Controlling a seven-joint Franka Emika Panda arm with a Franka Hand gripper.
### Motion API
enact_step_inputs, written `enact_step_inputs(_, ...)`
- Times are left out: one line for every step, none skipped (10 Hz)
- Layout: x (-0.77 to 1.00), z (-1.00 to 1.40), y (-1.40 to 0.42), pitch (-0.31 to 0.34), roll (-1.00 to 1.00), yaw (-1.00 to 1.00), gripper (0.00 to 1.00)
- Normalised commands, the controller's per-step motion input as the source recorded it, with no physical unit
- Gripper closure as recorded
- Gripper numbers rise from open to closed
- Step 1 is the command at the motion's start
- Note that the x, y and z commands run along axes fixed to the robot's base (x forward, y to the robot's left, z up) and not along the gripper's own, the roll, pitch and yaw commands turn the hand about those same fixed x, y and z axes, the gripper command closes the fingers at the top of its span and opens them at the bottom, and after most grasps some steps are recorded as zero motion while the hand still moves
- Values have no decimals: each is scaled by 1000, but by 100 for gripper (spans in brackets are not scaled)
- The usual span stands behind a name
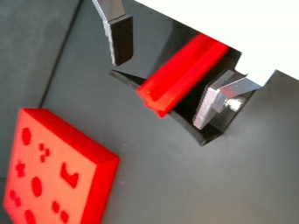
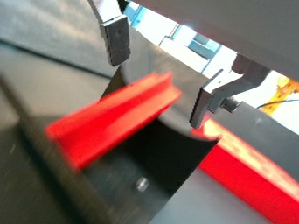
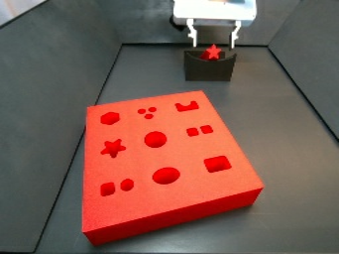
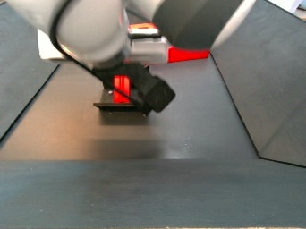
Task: Pick up the star object. Move up. Place the star object on the fixture. Regrasp the star object. Move to above the board. Insert the star object.
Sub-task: Regrasp the star object.
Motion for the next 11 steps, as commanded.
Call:
enact_step_inputs(-43, 1000, 7, 5, -7, 12, 0)
enact_step_inputs(-44, 861, 9, 7, 5, 14, 0)
enact_step_inputs(-40, 672, 9, 14, 10, 15, 0)
enact_step_inputs(-35, 546, 9, 19, 13, 14, 0)
enact_step_inputs(-31, 222, 11, 35, 17, 12, 0)
enact_step_inputs(-145, 942, -875, 57, 1000, 31, 0)
enact_step_inputs(-115, 778, -821, 54, 1000, 30, 0)
enact_step_inputs(-120, 688, -739, 48, 1000, 29, 0)
enact_step_inputs(-114, 435, -531, 38, 1000, 28, 0)
enact_step_inputs(-70, 143, -303, 36, 1000, 28, 0)
enact_step_inputs(-25, 36, -127, 37, 1000, 27, 0)
